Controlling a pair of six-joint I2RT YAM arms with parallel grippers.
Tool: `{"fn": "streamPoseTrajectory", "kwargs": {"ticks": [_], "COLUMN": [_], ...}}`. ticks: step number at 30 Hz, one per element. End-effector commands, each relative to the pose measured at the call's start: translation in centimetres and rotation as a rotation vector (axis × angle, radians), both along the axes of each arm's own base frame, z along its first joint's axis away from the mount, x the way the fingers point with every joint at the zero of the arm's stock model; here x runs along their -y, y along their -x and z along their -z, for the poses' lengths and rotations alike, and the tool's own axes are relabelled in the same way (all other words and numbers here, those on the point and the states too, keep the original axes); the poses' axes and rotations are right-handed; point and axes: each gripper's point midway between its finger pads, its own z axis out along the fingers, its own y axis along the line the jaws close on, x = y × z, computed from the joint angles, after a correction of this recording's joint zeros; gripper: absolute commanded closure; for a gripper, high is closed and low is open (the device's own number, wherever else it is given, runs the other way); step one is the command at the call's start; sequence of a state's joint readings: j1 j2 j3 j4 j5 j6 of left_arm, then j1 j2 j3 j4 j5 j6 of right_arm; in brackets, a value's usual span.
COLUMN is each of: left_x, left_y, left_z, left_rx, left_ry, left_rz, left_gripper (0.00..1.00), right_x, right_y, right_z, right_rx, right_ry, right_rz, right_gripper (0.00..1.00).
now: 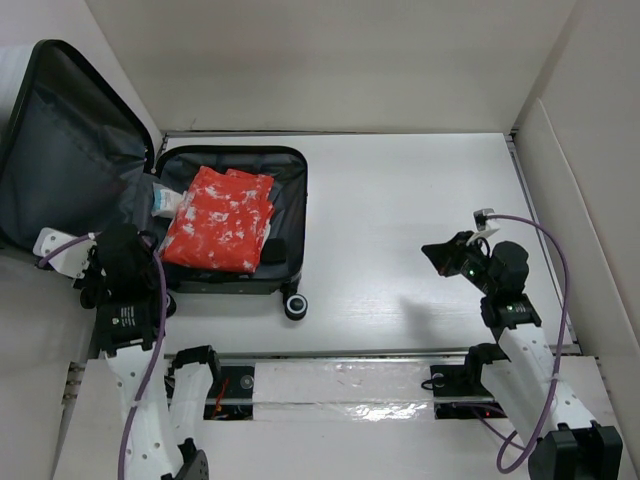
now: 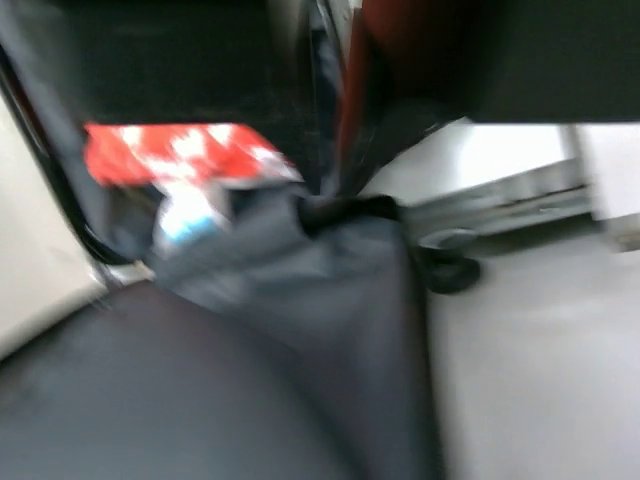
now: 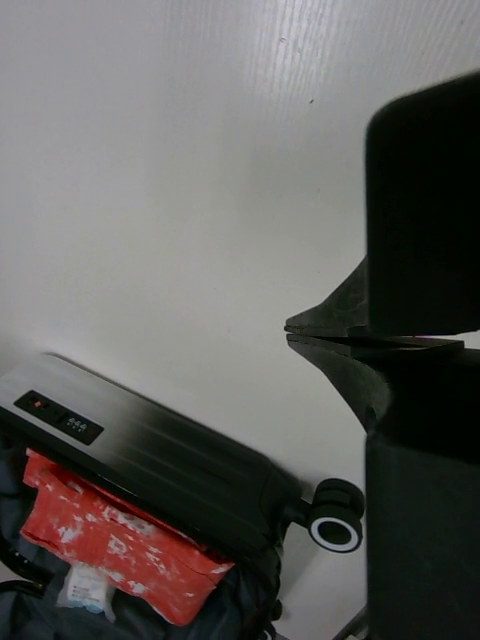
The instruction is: Pack the luggage
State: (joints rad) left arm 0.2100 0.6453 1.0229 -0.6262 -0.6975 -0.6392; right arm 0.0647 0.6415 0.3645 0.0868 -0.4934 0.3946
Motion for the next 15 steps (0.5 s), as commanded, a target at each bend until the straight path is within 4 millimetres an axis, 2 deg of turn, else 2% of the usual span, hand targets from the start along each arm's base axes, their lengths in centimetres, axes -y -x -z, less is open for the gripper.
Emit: {"fn": "streamPoseTrajectory", "kwargs": {"ticks": [1, 2, 3, 4, 6, 9, 10, 11, 13, 15], "left_x": [-2.7, -3.3, -3.5, -3.6, -3.9, -4.8, -4.9, -5.1, -5.4, -5.8], "left_y": [5.5, 6.9, 7.5, 7.7, 7.3, 6.6, 6.4, 5.9, 5.2, 3.9], "left_z": [-1.3, -1.4, -1.4, -1.2, -0.7, -0.9, -1.2, -2.5, -3.6, -3.4], "left_rx": [-0.046, -0.056, -0.058, -0.059, -0.098, -0.202, -0.224, -0.235, -0.242, -0.286], "left_ry": [-0.085, -0.108, -0.118, -0.122, -0.146, -0.225, -0.237, -0.255, -0.270, -0.287], "left_rz": [-0.325, -0.416, -0.454, -0.474, -0.501, -0.569, -0.577, -0.589, -0.600, -0.604], "left_gripper": [0.86, 0.70, 0.42, 0.32, 0.19, 0.17, 0.20, 0.30, 0.34, 0.35], "right_x": [-0.7, -0.7, -0.7, -0.7, -0.8, -0.9, -1.0, -1.1, -1.2, -1.3], "right_y": [-0.1, -0.1, -0.1, -0.1, -0.2, -0.2, -0.1, -0.2, -0.1, -0.1], "right_z": [-1.9, -1.8, -1.8, -1.7, -1.7, -1.5, -1.5, -1.3, -1.3, -1.3], "right_rx": [0.070, 0.064, 0.064, 0.063, 0.067, 0.058, 0.060, 0.053, 0.050, 0.053], "right_ry": [0.004, 0.004, 0.007, 0.007, 0.005, 0.005, 0.004, 0.004, 0.005, 0.005], "right_rz": [-0.061, -0.065, -0.067, -0.067, -0.069, -0.080, -0.086, -0.092, -0.103, -0.108], "right_gripper": [0.97, 0.96, 0.93, 0.92, 0.91, 0.90, 0.90, 0.90, 0.90, 0.90]}}
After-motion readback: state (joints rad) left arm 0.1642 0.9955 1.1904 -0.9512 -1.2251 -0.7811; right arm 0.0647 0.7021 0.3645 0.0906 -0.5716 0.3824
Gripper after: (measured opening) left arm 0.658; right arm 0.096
